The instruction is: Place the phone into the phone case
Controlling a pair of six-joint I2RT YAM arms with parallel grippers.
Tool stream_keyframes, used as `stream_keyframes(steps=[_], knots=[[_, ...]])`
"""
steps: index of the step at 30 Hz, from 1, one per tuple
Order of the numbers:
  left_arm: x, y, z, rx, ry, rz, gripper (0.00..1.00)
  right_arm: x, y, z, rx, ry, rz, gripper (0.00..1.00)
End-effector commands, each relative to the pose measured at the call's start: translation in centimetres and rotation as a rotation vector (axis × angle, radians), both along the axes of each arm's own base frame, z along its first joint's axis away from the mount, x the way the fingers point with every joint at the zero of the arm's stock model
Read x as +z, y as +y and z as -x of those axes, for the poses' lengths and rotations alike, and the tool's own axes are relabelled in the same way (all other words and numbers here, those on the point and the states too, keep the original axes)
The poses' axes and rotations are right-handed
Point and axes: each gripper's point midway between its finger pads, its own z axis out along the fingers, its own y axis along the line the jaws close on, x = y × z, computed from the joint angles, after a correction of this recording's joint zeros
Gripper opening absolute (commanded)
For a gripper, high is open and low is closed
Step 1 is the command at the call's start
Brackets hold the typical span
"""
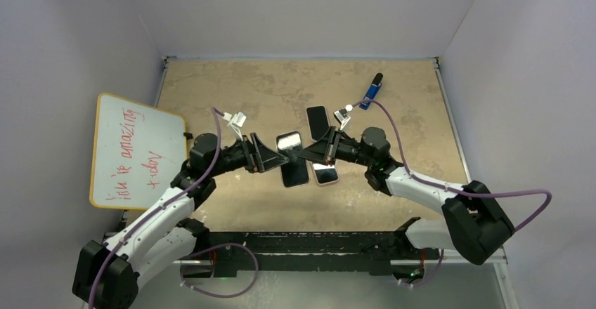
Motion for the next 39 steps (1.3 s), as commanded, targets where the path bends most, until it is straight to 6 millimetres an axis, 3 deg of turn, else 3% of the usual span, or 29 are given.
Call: stream_keyframes(steps=[1, 4, 8, 13, 17, 20, 22, 25, 31, 35, 39], knots=[[2.0, -0.9, 0.7, -0.070, -0.043, 0.126, 0.84, 6.8, 0.2, 1.8, 0.105, -0.092, -0.256, 0.00], [2.2, -1.1, 0.8, -0.086, -0.043, 0.169, 0.78, 8.0, 0.1, 2.0, 0.119, -0.104, -0.315, 0.00], [2.5, -1.2, 0.7, -0.085, -0.042, 0.192, 0.69, 7.7, 0.3, 2.1, 0.134, -0.097, -0.313, 0.00], [3.2, -1.2, 0.6, -0.080, -0.056, 0.218, 0.41, 6.0, 0.7, 1.7, 0.135, -0.077, -0.240, 0.00], [3.4, -1.3, 0.8, -0.093, -0.067, 0.242, 0.15, 4.9, 0.6, 1.7, 0.129, -0.080, -0.181, 0.15], [3.6, -1.4, 0.9, -0.101, -0.076, 0.256, 0.00, 3.9, 0.6, 1.9, 0.132, -0.094, -0.117, 0.39], [3.7, -1.4, 0.8, -0.099, -0.081, 0.265, 0.00, 3.1, 0.4, 2.1, 0.134, -0.094, -0.078, 0.55], [4.2, -1.3, 0.8, -0.088, -0.092, 0.288, 0.00, 1.8, 0.0, 2.8, 0.154, -0.089, -0.033, 0.65], [5.0, -1.1, 0.7, -0.073, -0.116, 0.322, 0.00, -0.5, -0.4, 4.3, 0.207, -0.076, 0.017, 0.69], [5.1, -1.1, 0.6, -0.066, -0.117, 0.328, 0.00, -0.9, 0.0, 5.0, 0.236, -0.086, 0.030, 0.70], [4.9, -1.1, 0.4, -0.058, -0.113, 0.325, 0.00, -0.8, 0.3, 5.4, 0.256, -0.089, 0.019, 0.64]])
